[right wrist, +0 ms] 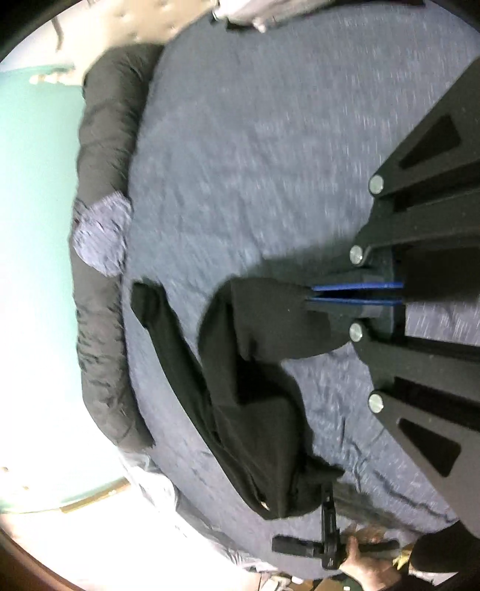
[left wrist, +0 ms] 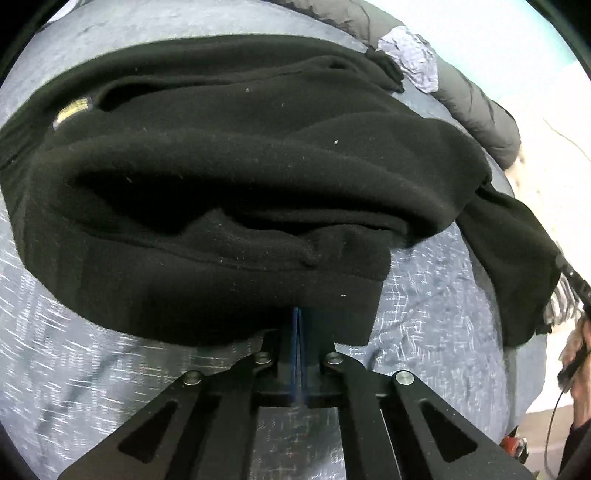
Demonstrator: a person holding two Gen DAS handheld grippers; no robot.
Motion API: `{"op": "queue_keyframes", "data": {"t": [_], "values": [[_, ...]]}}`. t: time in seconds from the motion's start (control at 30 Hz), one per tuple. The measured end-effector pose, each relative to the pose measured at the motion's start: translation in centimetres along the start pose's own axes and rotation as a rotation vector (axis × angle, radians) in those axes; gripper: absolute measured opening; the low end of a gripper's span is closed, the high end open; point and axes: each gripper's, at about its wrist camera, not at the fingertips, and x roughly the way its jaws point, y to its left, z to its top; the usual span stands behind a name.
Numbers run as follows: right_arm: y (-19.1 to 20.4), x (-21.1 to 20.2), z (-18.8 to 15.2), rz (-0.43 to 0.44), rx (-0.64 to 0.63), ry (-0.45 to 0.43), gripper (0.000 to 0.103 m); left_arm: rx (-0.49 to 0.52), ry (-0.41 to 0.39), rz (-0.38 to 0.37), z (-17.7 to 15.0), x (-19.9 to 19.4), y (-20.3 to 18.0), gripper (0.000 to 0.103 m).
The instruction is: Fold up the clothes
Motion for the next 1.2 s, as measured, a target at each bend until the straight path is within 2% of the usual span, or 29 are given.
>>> {"op": "queue_keyframes", "data": {"t": [0.3,0.47,0.67,0.8,0.97,1.03,1.07,1.1,1.17,1.2], "values": [[-5.3,-4.7,-0.1,-0.123,0.013,-0.027,0.003,0.027,-0.055,0.010,0.9,-4.8,0.7,0.000],[-6.3,-6.1,-1.4,-0.136,0.008,-0.027,0.003,0.008,-0.070,-0.001,0.7,-7.9,2.7,0.000],[-8.1,-7.4,-3.0,-0.121,0.034,-0.029,0.003,-0.045,-0.105,0.022,0.5,-12.0,6.8,0.000],[-8.1,-6.7,-4.2,-0.108,0.040,-0.007,0.003,-0.090,-0.091,-0.033,-0.4,-11.6,7.2,0.000],[-7.8,-6.1,-4.8,-0.098,0.042,0.011,0.003,-0.100,-0.050,-0.090,-1.1,-8.0,4.4,0.002],[-7.8,-6.0,-4.9,-0.094,0.042,0.016,0.003,-0.097,-0.032,-0.095,-1.3,-6.5,3.1,0.017],[-8.0,-6.0,-5.0,-0.091,0.042,0.017,0.003,-0.105,-0.025,-0.098,-1.5,-5.9,2.7,0.038],[-8.1,-6.0,-5.0,-0.089,0.042,0.019,0.003,-0.125,-0.021,-0.115,-1.6,-5.4,2.4,0.046],[-8.4,-5.9,-5.0,-0.081,0.047,0.020,0.003,-0.173,-0.017,-0.159,-2.0,-4.2,2.1,0.047],[-8.5,-5.9,-5.1,-0.077,0.051,0.019,0.003,-0.192,-0.021,-0.170,-2.2,-3.7,1.9,0.050]]}}
